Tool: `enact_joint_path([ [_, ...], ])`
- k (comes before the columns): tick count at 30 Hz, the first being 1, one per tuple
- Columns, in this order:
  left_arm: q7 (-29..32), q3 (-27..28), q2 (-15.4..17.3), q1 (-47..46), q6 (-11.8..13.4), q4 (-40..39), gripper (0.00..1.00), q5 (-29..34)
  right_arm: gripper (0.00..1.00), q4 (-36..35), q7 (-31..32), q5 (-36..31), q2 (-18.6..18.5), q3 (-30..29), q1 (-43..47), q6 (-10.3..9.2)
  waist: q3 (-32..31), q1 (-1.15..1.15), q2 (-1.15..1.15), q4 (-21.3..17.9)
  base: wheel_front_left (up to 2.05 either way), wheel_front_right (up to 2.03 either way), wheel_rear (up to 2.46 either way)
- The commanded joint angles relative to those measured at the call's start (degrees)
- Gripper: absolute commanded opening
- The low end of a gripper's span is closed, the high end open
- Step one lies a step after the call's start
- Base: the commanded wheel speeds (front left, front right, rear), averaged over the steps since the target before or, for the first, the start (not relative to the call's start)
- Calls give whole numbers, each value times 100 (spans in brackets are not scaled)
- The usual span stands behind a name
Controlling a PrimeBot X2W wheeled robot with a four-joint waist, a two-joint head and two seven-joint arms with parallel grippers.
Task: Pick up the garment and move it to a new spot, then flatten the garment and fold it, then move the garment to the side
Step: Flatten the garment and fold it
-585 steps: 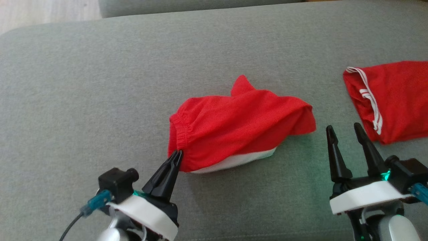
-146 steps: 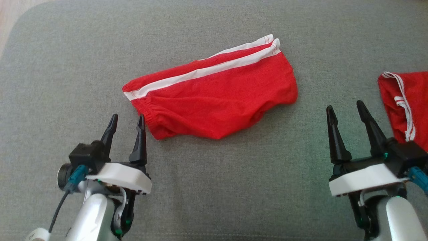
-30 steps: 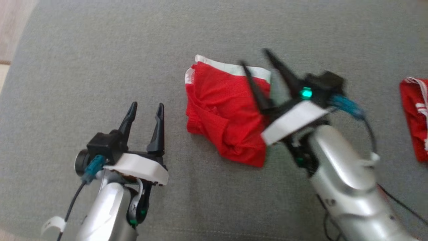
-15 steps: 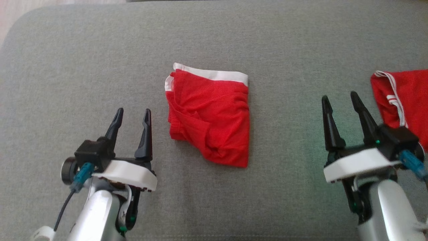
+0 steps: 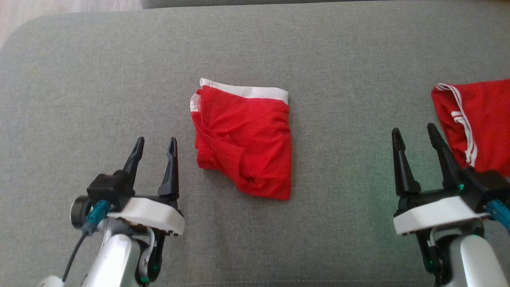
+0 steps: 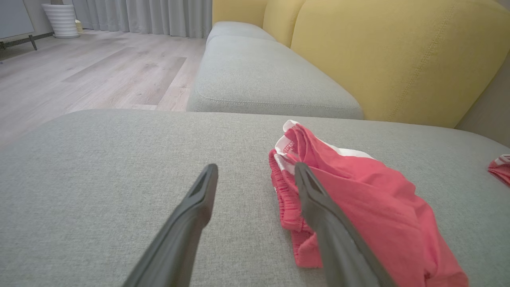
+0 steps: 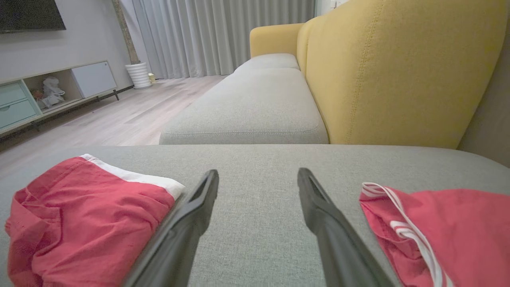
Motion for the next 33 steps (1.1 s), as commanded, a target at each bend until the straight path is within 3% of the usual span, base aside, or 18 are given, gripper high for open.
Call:
enact_joint_path([
  [1,13,206,126,-99,38,-213,100,-46,100,-222,2,53,-1,121,-30,37,-3,0,0,-4,0,0,0],
  [18,9,59,133,-238,43,-202,100,-40,99,-42,68,344,0,256,-94,37,53,0,0,121,0,0,0],
  [20,5,23,124,-293,19,-196,100,-36,0,95,117,365,0,428,-162,37,98,0,0,197,0,0,0],
  [29,-44,-40,95,-466,-12,-151,100,-38,0,1466,29,962,0,2500,-1253,37,354,0,0,476,0,0,0],
  [33,-74,-62,53,-522,-15,-85,100,-52,0,2235,-226,1491,0,3110,-1859,37,401,0,0,600,0,0,0],
])
